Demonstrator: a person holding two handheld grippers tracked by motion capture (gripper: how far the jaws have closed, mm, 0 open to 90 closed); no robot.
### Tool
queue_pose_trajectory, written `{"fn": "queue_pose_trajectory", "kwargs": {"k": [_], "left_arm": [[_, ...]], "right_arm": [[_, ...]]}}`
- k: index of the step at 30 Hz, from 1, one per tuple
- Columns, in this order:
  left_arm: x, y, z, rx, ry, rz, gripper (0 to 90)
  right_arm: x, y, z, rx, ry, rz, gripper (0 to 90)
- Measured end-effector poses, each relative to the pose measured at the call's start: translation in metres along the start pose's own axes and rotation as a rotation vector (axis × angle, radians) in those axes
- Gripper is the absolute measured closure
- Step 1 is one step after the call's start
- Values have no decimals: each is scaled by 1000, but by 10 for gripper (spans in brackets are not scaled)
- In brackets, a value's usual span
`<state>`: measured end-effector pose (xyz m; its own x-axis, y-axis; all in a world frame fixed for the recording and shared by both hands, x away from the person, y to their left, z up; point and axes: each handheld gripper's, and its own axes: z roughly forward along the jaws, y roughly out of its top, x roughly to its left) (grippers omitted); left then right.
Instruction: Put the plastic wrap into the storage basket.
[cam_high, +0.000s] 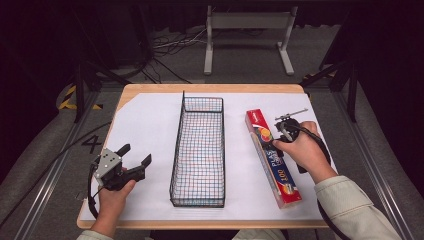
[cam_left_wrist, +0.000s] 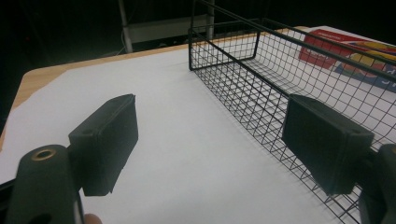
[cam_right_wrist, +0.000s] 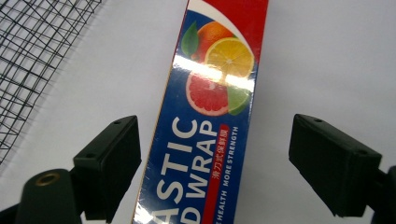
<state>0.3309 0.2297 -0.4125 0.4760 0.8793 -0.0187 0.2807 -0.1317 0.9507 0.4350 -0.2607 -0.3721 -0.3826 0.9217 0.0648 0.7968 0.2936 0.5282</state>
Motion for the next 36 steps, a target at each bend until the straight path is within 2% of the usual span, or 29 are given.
{"fn": "queue_pose_trajectory", "kwargs": {"k": [3,18,31,36], "left_arm": [[-1,0,1,11,29,15,190],[0,-1,1,14,20,15,188],[1,-2,2,24,17,11,188],[1,-2,2,25,24,15,188]], "right_arm": [[1,0,7,6,-5,6,174],[7,0,33,88,-38,25,170],[15,6,44,148,-81,29,179],[17,7,48,186,-114,32,246]]}}
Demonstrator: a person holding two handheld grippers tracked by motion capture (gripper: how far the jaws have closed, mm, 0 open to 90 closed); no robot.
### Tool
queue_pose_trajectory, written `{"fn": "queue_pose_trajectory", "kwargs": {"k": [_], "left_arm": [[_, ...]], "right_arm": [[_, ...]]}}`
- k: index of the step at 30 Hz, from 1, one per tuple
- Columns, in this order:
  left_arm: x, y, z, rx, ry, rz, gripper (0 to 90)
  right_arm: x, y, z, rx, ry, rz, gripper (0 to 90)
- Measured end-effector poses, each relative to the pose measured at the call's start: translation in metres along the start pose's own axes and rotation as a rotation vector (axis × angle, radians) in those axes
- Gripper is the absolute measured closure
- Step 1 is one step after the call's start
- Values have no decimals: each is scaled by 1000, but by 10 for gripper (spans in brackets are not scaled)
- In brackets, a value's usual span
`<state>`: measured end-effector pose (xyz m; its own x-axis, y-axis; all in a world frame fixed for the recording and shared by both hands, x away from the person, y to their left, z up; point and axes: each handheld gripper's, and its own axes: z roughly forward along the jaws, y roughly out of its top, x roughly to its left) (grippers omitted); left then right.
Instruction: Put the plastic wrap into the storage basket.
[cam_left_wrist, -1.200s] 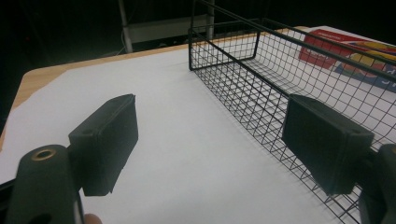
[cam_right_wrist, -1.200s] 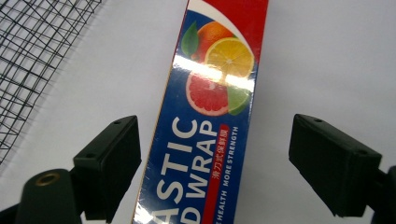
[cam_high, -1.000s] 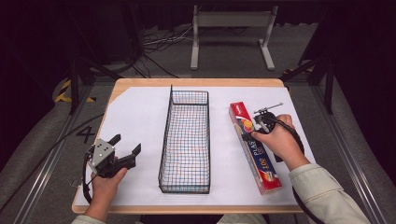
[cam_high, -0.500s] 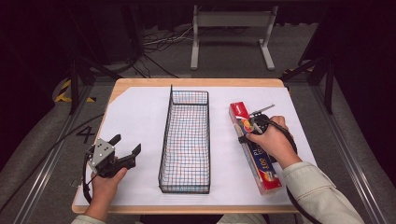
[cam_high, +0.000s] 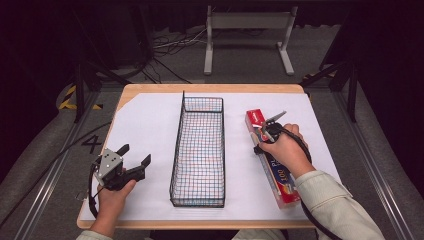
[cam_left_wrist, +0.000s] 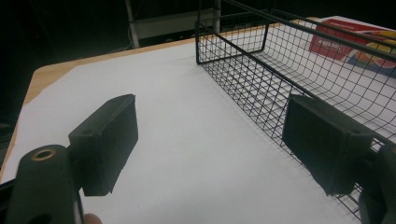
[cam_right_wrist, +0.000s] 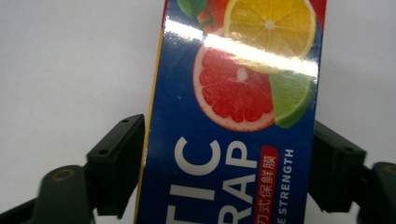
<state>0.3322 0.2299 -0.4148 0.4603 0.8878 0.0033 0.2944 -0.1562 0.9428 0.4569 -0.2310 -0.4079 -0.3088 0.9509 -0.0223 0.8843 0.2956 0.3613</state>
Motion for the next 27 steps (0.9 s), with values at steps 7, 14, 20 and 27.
{"fn": "queue_pose_trajectory", "kwargs": {"k": [7,14,20,27], "left_arm": [[0,0,0,1,2,-2,188],[0,0,0,-2,3,-10,188],[1,0,0,-7,3,-23,188],[4,-1,-1,-13,7,-45,189]], "right_arm": [[4,2,1,53,-27,65,356],[3,2,-1,63,-25,103,388],[4,4,-2,73,-28,131,395],[2,11,-15,60,4,181,395]]}}
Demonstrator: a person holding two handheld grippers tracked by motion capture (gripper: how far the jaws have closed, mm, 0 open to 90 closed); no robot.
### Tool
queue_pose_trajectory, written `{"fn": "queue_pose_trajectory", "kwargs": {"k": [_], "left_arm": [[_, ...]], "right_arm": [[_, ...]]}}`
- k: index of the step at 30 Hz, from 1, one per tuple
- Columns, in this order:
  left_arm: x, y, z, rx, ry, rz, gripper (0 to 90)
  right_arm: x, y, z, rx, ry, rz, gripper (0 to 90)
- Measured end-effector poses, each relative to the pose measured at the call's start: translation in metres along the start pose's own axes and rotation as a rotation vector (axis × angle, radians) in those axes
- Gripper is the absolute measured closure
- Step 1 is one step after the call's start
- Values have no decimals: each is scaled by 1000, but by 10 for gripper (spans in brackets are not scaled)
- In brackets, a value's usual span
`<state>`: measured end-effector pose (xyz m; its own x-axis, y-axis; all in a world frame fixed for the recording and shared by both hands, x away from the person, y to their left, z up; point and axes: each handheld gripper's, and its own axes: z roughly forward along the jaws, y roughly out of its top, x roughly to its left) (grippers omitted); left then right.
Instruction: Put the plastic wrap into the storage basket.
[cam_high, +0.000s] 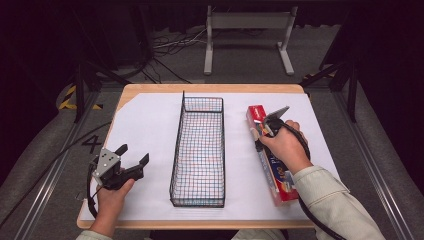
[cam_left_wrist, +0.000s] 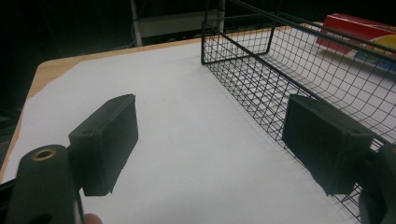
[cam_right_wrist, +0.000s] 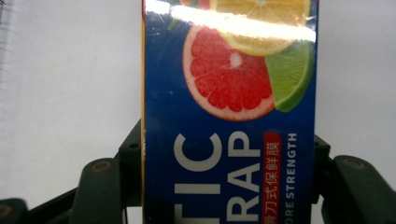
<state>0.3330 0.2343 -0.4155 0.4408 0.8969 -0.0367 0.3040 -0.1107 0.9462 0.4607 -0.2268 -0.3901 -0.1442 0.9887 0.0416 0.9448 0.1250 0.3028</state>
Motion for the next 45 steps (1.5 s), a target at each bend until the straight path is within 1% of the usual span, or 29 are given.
{"fn": "queue_pose_trajectory", "kwargs": {"k": [3,6,7,9,10,13,15,16,17,18,19,20,21,24,26,28,31,33,34,36,37,38,39,41,45], "left_arm": [[1,0,-1,3,3,3,188],[1,0,-1,0,4,2,189],[1,0,-1,0,4,2,189],[0,-1,-2,2,4,3,189],[-1,0,-2,-1,4,2,189],[-1,0,-3,-1,5,1,190],[-2,1,-1,0,2,5,190],[-4,0,-1,5,-9,21,189],[-4,0,-1,5,-9,21,189],[-5,-1,-2,8,-2,45,189],[-6,-1,-3,9,-4,44,189],[-6,-1,-5,4,-16,35,189],[-6,-1,-5,4,-16,35,189],[-9,-1,-4,7,-31,46,189],[-11,-1,-3,18,-41,63,187],[-12,-1,-2,30,-34,74,187],[-10,1,-5,26,-26,70,187],[-7,1,-8,22,-31,43,187],[-6,1,-9,16,-40,17,187],[-1,-1,-13,10,-74,-59,187],[0,-2,-13,7,-81,-86,187],[0,-2,-13,7,-81,-86,187],[0,-3,-14,11,-80,-90,187],[-3,-3,-14,9,-68,-77,187],[-12,-1,-14,12,-58,-20,187]], "right_arm": [[1,2,-6,-11,2,11,395],[2,3,-11,-20,8,7,395],[2,4,-13,-20,10,16,395],[3,5,-16,-25,10,8,395],[3,6,-20,-29,5,15,395],[4,7,-24,-36,6,23,395],[7,8,-31,-40,11,34,395],[7,8,-33,-43,10,32,395],[7,8,-33,-43,10,32,395],[8,9,-34,-47,11,34,395],[9,10,-37,-49,15,33,395],[10,12,-40,-43,13,43,395],[10,13,-40,-46,13,38,395],[13,16,-43,-42,11,47,395],[16,18,-47,-42,4,47,395],[22,19,-52,-47,3,60,395],[33,22,-58,-47,15,66,395],[42,24,-61,-45,15,63,395],[46,25,-63,-41,16,50,395],[53,27,-65,-30,26,33,395],[58,28,-67,-23,28,39,395],[61,28,-68,-23,31,31,395],[61,28,-68,-23,31,31,395],[68,30,-70,-24,39,36,395],[78,34,-75,-33,39,47,395]]}}
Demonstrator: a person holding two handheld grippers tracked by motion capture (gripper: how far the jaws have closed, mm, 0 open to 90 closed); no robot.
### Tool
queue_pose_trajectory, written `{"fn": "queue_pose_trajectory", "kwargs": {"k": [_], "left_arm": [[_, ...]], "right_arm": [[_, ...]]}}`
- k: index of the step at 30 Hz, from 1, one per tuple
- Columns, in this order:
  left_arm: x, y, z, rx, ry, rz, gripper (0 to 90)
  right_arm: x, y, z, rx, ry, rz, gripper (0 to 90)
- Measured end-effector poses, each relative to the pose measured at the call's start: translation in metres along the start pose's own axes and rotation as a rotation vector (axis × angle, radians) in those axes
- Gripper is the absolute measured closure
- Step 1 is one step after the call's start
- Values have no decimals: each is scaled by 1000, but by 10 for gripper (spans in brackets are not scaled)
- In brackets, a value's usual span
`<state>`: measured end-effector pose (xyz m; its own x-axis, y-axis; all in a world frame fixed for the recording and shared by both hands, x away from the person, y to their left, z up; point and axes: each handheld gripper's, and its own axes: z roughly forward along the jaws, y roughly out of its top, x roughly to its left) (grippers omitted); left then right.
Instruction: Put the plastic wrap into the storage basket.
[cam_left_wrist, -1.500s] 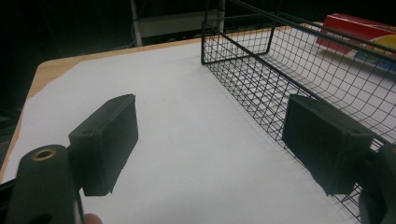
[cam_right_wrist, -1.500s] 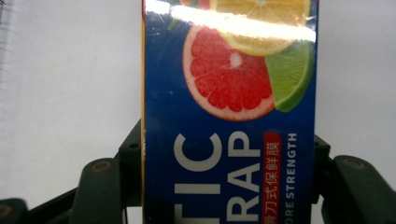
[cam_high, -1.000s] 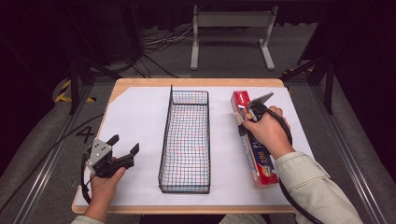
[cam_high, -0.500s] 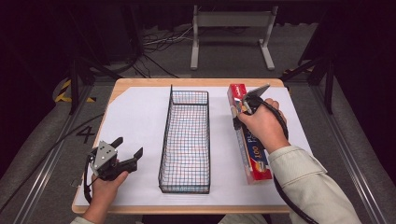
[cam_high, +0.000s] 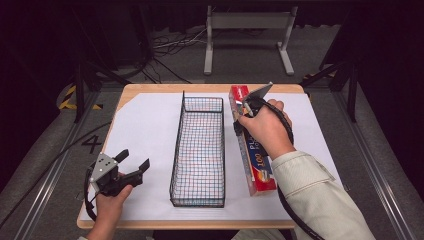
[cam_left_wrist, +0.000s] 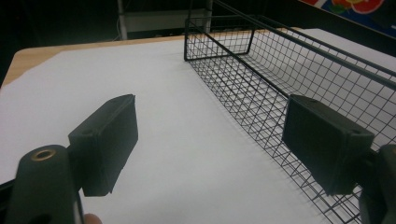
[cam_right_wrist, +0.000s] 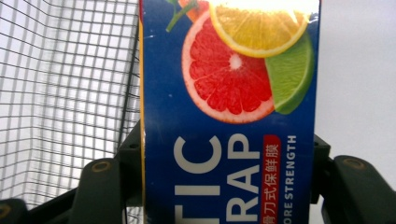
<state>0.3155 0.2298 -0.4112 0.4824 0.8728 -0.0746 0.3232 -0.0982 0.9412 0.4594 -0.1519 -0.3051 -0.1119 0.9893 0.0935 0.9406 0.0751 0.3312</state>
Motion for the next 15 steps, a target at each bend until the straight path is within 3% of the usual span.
{"fn": "queue_pose_trajectory", "kwargs": {"k": [4,15], "left_arm": [[-8,0,0,0,7,55,187],[-7,-1,-2,3,24,67,189]], "right_arm": [[11,3,-6,-2,16,20,395],[36,8,-7,13,31,34,396]]}}
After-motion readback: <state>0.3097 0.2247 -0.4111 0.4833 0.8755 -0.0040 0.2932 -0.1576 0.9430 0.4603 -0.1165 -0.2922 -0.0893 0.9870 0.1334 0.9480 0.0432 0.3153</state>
